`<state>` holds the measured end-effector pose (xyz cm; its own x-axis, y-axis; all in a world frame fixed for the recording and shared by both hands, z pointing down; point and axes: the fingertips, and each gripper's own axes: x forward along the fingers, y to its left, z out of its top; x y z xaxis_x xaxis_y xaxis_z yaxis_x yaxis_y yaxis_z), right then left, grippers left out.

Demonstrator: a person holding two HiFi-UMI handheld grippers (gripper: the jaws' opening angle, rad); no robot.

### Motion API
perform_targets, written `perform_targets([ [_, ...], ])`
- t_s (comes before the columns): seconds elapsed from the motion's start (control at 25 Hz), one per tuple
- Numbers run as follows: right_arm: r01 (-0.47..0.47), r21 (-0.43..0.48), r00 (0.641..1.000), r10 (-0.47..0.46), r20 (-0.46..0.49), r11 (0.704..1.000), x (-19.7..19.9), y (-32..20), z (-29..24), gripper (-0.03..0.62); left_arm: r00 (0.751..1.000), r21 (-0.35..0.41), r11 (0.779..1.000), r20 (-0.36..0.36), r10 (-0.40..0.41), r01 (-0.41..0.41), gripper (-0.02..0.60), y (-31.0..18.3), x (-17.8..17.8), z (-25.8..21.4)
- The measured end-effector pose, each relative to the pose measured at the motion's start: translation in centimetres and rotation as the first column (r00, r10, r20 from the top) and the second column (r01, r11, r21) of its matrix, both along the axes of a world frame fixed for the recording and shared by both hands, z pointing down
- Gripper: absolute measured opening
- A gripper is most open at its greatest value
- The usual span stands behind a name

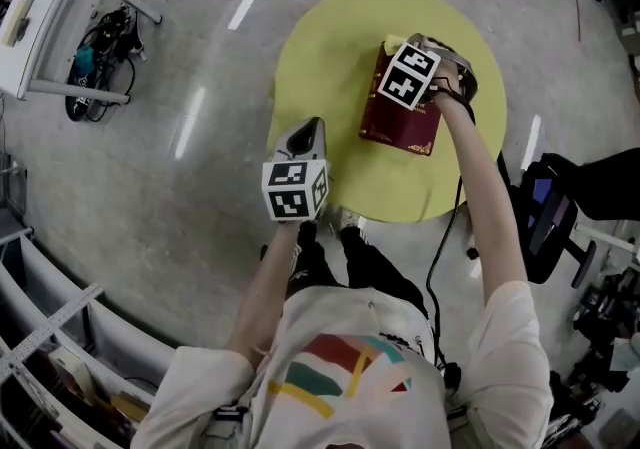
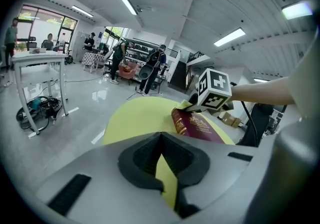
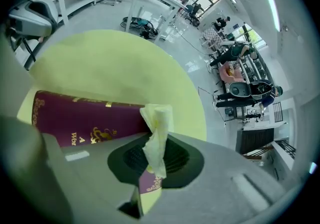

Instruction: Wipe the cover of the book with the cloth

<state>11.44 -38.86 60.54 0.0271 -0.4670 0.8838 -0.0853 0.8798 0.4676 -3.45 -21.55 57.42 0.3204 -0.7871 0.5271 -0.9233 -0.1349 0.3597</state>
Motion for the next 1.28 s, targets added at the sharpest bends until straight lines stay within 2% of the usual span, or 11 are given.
perform_targets([
  [0.36, 0.092, -0.091, 0.996, -0.091, 0.011, 0.992, -0.9, 8.6, 0.3, 0.028, 1.0, 0.017, 1.0, -0.017, 0.005, -0.005, 0.014, -0.1, 0.3, -1.0],
  [0.52, 0.083, -0.135, 0.996, -0.076, 0.051, 0.987, -1.3, 12.6, 0.3, 0.028, 0.999, 0.028, 1.0, -0.039, -0.001, 0.002, 0.015, 0.1, 0.2, -1.7],
  [0.72, 0.067, -0.149, 0.997, -0.059, 0.056, 0.987, -1.8, 16.3, 0.4, 0.028, 0.998, 0.021, 1.0, -0.07, -0.005, 0.007, 0.015, 0.4, 0.2, -2.0],
  [1.28, 0.109, -0.193, 0.994, -0.108, 0.018, 0.975, -2.4, 21.6, 0.7, 0.028, 0.995, 0.048, 0.999, -0.096, 0.009, -0.004, 0.014, 0.3, 0.5, -3.0],
])
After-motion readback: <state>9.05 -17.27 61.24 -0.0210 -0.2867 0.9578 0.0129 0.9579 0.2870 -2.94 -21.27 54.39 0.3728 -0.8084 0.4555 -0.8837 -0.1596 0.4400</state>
